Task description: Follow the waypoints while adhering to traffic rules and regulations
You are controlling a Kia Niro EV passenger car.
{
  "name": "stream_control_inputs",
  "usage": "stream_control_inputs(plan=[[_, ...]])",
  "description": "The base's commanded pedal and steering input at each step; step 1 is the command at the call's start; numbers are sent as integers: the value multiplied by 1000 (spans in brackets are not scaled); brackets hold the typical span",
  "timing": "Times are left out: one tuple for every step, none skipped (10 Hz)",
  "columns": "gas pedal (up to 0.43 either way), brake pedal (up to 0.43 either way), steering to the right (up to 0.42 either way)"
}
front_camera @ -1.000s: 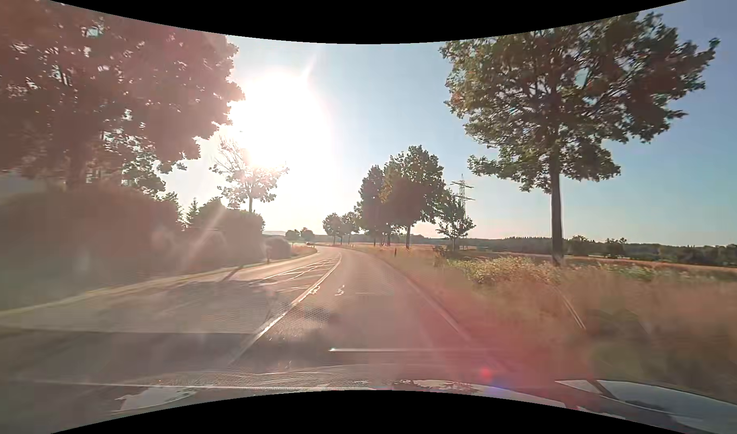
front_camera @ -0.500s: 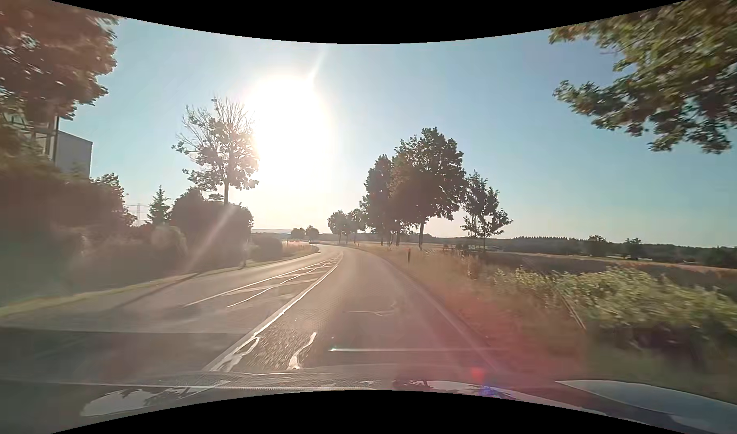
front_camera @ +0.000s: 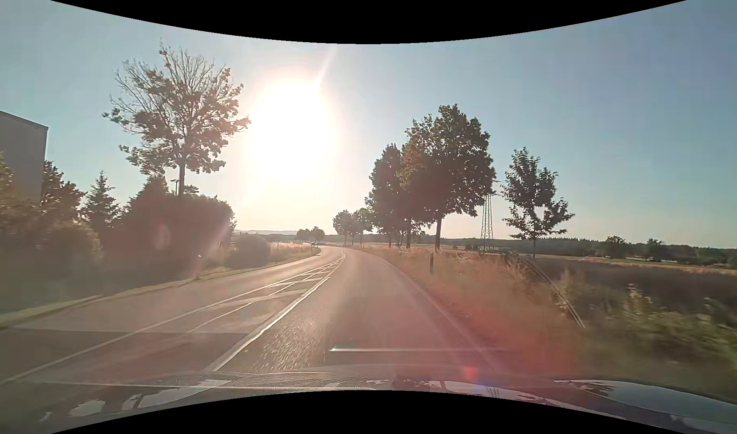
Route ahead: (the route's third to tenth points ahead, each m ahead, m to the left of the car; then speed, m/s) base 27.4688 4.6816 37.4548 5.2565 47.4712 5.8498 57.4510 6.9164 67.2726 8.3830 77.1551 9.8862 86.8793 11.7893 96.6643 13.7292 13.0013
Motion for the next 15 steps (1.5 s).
stream_control_inputs(plan=[[98, 0, -12], [98, 0, -11], [98, 0, -10], [98, 0, -8], [98, 0, -8], [98, 0, -8], [98, 0, -8], [98, 0, -8], [98, 0, -7], [98, 0, -8], [98, 0, -8], [98, 0, -10], [98, 0, -11], [98, 0, -11], [118, 0, -12]])
